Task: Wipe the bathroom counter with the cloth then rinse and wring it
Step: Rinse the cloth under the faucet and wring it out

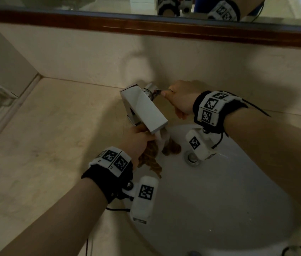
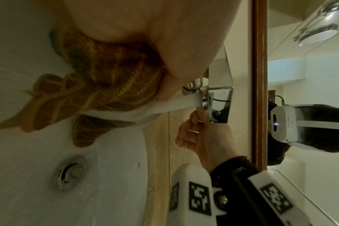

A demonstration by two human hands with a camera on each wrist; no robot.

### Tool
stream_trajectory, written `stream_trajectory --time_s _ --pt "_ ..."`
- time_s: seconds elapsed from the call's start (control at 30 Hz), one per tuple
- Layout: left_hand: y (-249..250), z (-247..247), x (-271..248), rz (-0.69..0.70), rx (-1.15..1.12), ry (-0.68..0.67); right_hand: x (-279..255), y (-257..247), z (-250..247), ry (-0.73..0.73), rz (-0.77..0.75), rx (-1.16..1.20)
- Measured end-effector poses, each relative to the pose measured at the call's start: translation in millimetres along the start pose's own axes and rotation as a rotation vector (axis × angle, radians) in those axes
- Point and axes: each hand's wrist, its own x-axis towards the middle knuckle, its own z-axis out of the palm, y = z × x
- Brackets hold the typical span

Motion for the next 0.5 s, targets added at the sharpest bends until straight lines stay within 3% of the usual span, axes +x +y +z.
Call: stream_trajectory --time_s 0.27,0.4,0.5 --pt "-5.5 -1.8 1.1 0.001 -0.069 -0.013 -3.2 -0.3 1.3 0.040 -0.012 -0.025" --pt "-7.7 -3.9 -1.1 0.001 -0.082 -0.034 -3.2 0.8 2.1 0.097 -0.033 -0.206" --pt "-8.0 -5.5 -0.6 -0.008 -0.100 -0.056 -5.7 -1.1 4.0 0.043 -0.071 -0.263"
